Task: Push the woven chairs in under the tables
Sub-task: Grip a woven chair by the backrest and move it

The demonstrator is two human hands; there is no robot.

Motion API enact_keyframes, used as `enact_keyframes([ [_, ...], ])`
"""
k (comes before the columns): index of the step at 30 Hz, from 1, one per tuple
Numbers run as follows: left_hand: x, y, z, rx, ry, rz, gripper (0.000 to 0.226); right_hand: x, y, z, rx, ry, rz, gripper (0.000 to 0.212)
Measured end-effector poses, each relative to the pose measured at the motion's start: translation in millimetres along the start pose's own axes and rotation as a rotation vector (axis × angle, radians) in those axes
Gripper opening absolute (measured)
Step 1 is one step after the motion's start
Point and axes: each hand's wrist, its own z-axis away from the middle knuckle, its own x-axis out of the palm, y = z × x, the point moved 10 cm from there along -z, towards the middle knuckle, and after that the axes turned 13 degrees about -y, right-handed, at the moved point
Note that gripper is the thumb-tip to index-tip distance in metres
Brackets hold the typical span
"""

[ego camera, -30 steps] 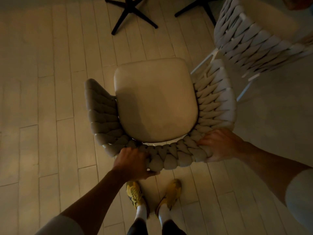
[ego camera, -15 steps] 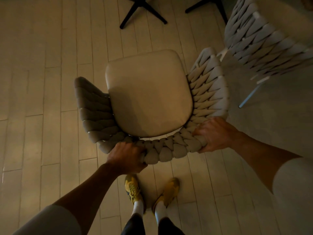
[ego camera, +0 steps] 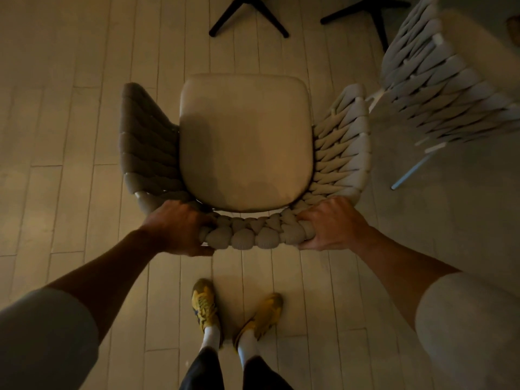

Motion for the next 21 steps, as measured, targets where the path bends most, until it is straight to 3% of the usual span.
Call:
enact_keyframes([
  [5, -7, -1, 5, -0.031, 0.071, -0.007, 0.083, -13, -5, 2, -0.01, 0.056, -0.044, 0.062],
  [9, -2, -4, 4, -0.066, 0.094, -0.007, 0.089, -15, -6, 3, 0.002, 0.032, -0.038, 0.081],
  [16, -8, 1, 5, -0.015, 0.148, -0.071, 0.077, -12, -5, 0, -0.006, 0.028, -0.028, 0.095],
  [21, -1, 2, 2, 0.007, 0.057, -0.039, 0.088, -7, -3, -1, -0.026, 0.035, -0.046, 0.097],
])
